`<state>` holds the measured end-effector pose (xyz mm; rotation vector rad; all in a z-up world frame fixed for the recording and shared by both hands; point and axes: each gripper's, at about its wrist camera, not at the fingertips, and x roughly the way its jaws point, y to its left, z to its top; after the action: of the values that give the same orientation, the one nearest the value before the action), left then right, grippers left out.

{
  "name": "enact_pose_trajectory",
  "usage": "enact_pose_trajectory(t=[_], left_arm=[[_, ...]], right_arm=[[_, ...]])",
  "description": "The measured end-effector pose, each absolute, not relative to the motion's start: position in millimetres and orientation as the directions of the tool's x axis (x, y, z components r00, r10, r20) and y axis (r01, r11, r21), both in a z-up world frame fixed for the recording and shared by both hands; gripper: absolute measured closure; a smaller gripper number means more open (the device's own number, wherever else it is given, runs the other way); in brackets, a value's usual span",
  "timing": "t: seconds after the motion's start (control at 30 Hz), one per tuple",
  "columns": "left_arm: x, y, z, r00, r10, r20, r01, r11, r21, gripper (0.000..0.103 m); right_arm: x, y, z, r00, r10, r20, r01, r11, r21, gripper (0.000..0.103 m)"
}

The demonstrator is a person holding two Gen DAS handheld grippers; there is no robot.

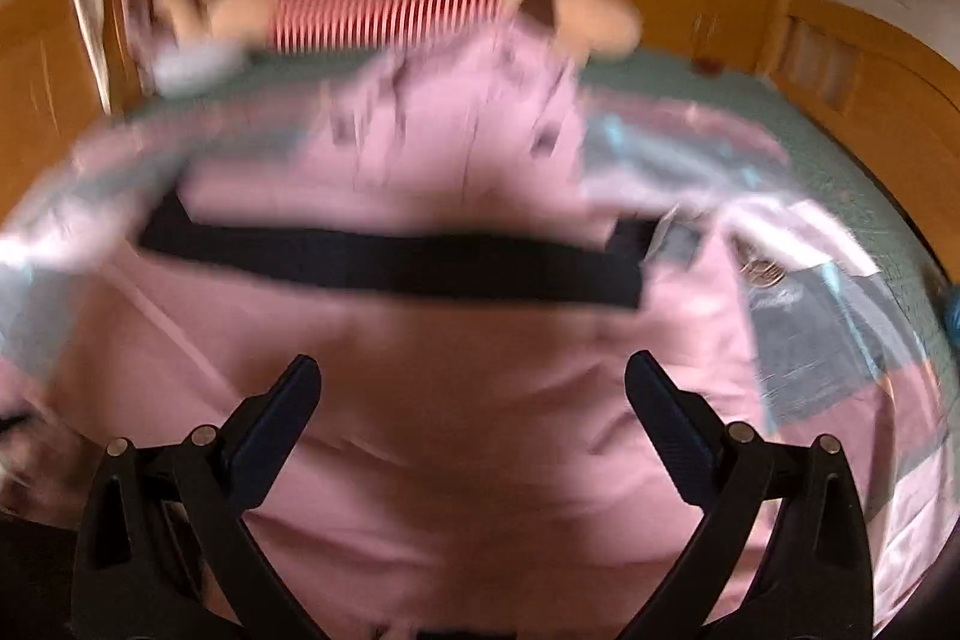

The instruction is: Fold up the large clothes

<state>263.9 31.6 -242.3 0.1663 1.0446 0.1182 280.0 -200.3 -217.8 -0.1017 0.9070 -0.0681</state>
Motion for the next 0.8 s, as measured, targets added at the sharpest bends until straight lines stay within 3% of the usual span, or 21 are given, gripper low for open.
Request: enact_pose_trajectory(t=[0.07, 0.17, 0.33, 0.5, 0.67, 0.8], left_arm=[[262, 37, -230, 0.543, 0.158, -0.825, -0.028, 0.985, 0.170, 0.002], [265, 43, -223, 0.566, 0.150, -0.811, -0.041, 0.987, 0.154, 0.002], [284, 53, -244, 0.510, 0.174, -0.842, -0.040, 0.983, 0.179, 0.002], [293, 62, -265, 0.433, 0.123, -0.893, -0.047, 0.992, 0.114, 0.002], [292, 49, -276, 0.417, 0.222, -0.881, -0.033, 0.973, 0.230, 0.002], [280, 38, -253, 0.503, 0.209, -0.839, -0.011, 0.972, 0.235, 0.002]], right_arm=[[289, -201, -249, 0.550, -0.089, -0.830, 0.009, 0.995, -0.100, 0.001], [280, -204, -255, 0.578, -0.070, -0.813, 0.019, 0.997, -0.073, 0.001], [271, -201, -252, 0.525, -0.070, -0.848, -0.024, 0.995, -0.096, 0.001], [247, -200, -252, 0.490, -0.066, -0.869, -0.092, 0.988, -0.127, 0.001], [236, -219, -260, 0.470, 0.009, -0.883, -0.058, 0.998, -0.020, 0.001], [234, -214, -262, 0.476, -0.026, -0.879, -0.064, 0.996, -0.064, 0.001]])
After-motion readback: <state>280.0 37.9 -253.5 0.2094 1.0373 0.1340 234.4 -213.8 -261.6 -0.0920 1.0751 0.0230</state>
